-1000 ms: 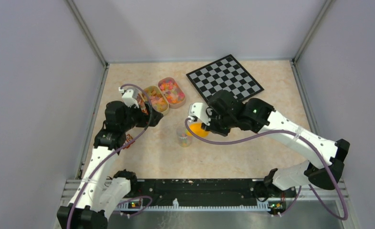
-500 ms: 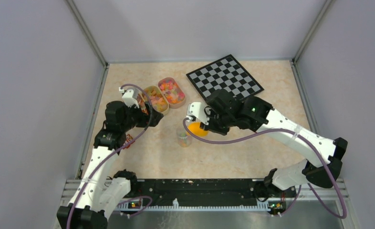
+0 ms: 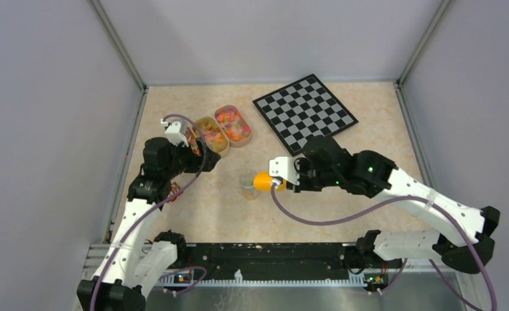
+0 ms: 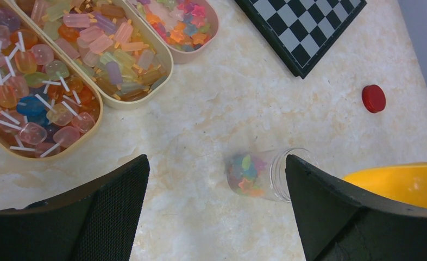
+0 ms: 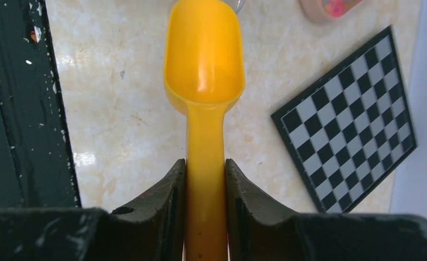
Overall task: Pack the candies
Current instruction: Place the fake candies in the packing bottle, then scoop the fake candies from the storage box, then place the fake candies in the packing bottle.
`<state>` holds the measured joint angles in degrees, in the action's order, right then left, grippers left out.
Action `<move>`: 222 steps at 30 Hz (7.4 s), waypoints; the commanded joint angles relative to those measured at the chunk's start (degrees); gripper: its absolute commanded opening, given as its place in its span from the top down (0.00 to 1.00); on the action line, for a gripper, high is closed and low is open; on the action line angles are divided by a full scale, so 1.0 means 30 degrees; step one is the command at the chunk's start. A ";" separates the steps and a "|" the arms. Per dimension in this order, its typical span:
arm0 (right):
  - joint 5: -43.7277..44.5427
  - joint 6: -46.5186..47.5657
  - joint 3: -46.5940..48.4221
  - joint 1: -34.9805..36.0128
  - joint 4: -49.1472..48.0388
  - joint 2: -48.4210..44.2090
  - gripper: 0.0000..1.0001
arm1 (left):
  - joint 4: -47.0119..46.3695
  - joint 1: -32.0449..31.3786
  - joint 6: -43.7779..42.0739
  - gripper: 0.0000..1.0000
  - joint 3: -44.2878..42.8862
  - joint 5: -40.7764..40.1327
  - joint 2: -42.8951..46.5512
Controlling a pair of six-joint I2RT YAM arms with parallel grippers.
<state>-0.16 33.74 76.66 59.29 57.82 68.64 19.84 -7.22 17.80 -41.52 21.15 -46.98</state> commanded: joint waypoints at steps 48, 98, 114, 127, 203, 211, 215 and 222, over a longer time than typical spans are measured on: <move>0.1792 -0.7659 2.0342 -0.4468 0.1441 1.9343 1.00 | -0.7269 0.3519 0.5485 0.38 -1.4229 0.2079 -2.2058; 0.3046 -0.7069 1.6893 -0.4440 -0.6871 2.1968 1.00 | -0.6700 0.3864 0.6296 0.46 -1.9324 0.7535 -2.8634; 0.2854 -0.7145 1.2671 -0.4491 -1.0063 2.0084 1.00 | -0.6704 0.3888 0.6281 0.45 -1.9384 0.7658 -2.8664; 0.1518 -0.8246 0.7685 -0.5214 -1.5847 1.7647 1.00 | -0.6721 0.3976 0.6204 0.43 -1.9384 0.7629 -2.8756; -0.3020 -0.6455 -0.9060 -0.5792 -1.9393 -0.2433 1.00 | -0.1451 0.3434 0.3842 0.01 -0.7019 0.5651 -0.4701; -0.3435 -0.6159 -0.9188 -0.5525 -1.4370 -0.4587 1.00 | -0.2559 0.3295 0.3649 0.01 -0.3440 0.5014 -0.2665; -0.3659 -0.5419 -0.9061 -0.5036 -1.1959 -0.4926 1.00 | -0.2602 0.3258 0.3207 0.01 -0.2087 0.4817 -0.2360; -0.3947 -0.4617 -0.8416 -0.3864 -0.9102 -0.5045 1.00 | -0.2445 0.3177 0.2168 0.01 -0.0261 0.4782 -0.2398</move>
<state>-10.39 17.87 48.40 45.60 26.44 55.11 14.81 2.61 27.29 -44.12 35.75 -55.11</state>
